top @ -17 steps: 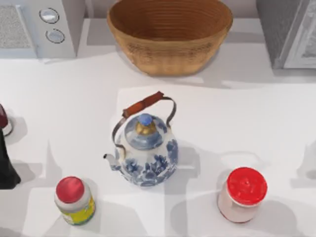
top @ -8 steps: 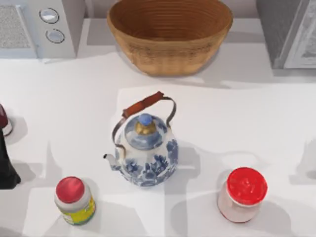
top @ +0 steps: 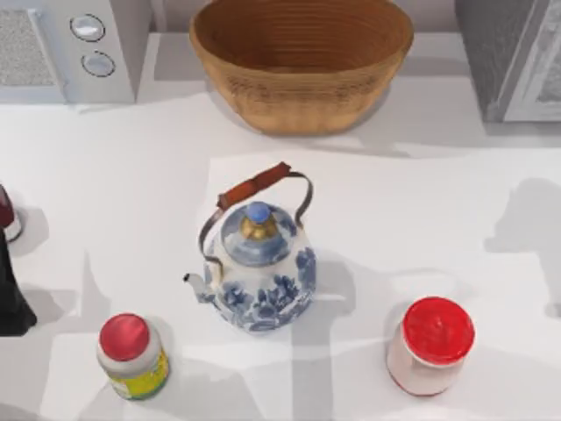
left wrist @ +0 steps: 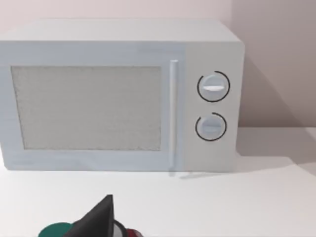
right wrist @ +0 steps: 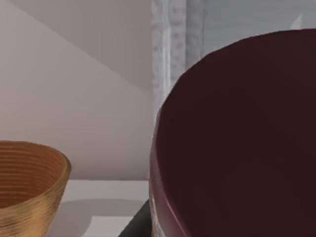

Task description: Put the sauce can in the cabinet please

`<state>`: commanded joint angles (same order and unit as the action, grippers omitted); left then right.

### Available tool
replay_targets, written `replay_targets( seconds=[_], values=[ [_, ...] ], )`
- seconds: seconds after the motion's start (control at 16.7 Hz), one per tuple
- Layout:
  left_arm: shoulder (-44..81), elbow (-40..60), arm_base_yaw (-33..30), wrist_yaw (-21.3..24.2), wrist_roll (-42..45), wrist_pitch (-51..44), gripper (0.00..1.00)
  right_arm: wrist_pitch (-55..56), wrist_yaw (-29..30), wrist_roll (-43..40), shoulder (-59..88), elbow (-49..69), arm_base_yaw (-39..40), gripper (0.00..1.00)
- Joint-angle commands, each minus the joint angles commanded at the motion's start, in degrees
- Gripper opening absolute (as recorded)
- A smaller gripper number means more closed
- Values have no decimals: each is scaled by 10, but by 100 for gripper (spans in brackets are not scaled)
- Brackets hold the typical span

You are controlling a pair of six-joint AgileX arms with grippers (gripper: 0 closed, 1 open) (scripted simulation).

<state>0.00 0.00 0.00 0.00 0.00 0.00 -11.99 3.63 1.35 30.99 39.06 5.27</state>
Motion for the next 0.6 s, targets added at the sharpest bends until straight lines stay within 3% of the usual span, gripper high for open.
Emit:
replay_targets(
  seconds=[0.36,0.6],
  values=[
    [0,0,0,0,0,0,100,-106,36,8,258,376,36,0],
    [0,0,0,0,0,0,100,-153,60,5,383,565,50,0]
  ],
)
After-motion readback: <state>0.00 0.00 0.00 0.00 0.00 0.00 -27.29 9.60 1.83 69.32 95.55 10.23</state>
